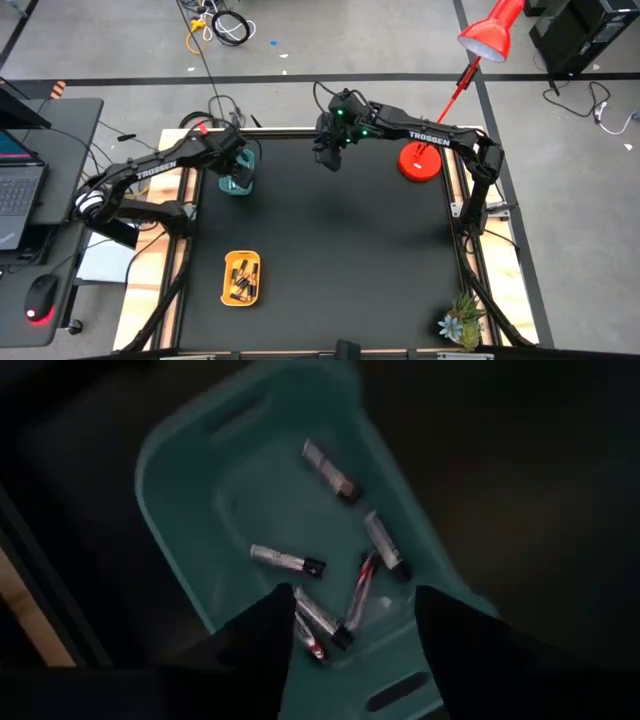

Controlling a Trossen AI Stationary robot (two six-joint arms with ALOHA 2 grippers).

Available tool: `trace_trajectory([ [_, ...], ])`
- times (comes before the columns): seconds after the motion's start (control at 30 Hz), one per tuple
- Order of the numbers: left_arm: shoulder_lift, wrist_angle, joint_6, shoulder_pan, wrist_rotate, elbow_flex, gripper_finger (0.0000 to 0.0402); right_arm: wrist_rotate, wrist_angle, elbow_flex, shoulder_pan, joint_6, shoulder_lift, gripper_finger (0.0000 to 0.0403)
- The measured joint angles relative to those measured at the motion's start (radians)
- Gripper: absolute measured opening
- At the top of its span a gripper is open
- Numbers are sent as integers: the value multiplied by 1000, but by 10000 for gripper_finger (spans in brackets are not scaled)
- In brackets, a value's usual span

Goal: Sort batteries
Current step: Put the white battery into the blue bin

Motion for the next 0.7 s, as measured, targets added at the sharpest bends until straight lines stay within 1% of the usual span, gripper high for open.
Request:
trace_trajectory([
  [0.1, -28, 36, -13, -20, 6, 43, 216, 0, -33, 0, -21, 19, 0, 143],
  [0.17, -44, 73, -21, -30, 36, 66, 209, 0, -47, -6, -34, 16, 0, 144],
  [0.33, -49, 170, -48, -42, 108, 80, 191, 1, 9, -78, -70, 5, 1, 139],
  [0.4, -49, 188, -56, -45, 111, 81, 187, 31, 45, -117, -81, -1, 1, 136],
  [0.5, -49, 194, -72, -54, 121, 81, 180, 115, 64, -163, -91, 22, 1, 132],
  [0.6, -58, 218, -25, -63, 133, 81, 175, 162, 57, -176, -95, 74, 1, 131],
  [0.7, -61, 292, 37, -65, 135, 81, 172, 189, 50, -176, -93, 93, 1, 132],
])
